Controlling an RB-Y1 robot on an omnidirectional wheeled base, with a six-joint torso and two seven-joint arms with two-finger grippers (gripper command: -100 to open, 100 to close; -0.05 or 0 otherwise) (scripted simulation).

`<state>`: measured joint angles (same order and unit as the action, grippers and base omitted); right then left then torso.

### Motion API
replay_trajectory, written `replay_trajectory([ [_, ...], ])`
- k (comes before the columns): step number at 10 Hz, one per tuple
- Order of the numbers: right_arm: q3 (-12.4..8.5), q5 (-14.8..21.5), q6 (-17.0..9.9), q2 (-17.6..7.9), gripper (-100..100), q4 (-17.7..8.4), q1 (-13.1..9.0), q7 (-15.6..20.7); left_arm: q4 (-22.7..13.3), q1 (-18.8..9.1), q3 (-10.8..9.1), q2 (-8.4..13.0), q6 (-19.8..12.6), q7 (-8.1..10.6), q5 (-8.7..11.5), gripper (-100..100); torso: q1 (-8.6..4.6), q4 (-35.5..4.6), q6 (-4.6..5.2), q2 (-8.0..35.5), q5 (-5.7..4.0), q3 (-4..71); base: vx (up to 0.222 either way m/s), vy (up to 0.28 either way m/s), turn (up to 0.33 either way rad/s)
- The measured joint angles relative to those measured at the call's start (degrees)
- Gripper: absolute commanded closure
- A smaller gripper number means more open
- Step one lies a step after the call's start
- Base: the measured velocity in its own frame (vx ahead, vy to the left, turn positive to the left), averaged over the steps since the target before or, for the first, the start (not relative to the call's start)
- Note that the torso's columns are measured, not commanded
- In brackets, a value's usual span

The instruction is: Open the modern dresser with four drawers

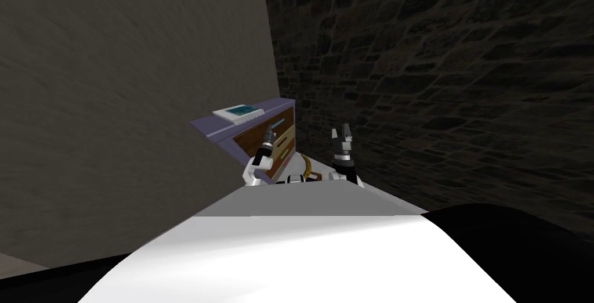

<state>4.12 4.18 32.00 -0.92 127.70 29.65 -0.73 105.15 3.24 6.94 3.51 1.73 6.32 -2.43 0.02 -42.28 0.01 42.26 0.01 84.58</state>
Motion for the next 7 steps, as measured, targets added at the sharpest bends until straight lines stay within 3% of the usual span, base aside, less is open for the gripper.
replay_trajectory([
  [7,0.00,0.00,0.00,0.00,0,0.00,0.00,0.00,-10.32,-10.52,-0.78,2.30,0.71,6.15,-2.78,-100,-0.02,0.00,-0.02,0.00,-0.01,0.00,-0.036,-0.020,0.068],
])
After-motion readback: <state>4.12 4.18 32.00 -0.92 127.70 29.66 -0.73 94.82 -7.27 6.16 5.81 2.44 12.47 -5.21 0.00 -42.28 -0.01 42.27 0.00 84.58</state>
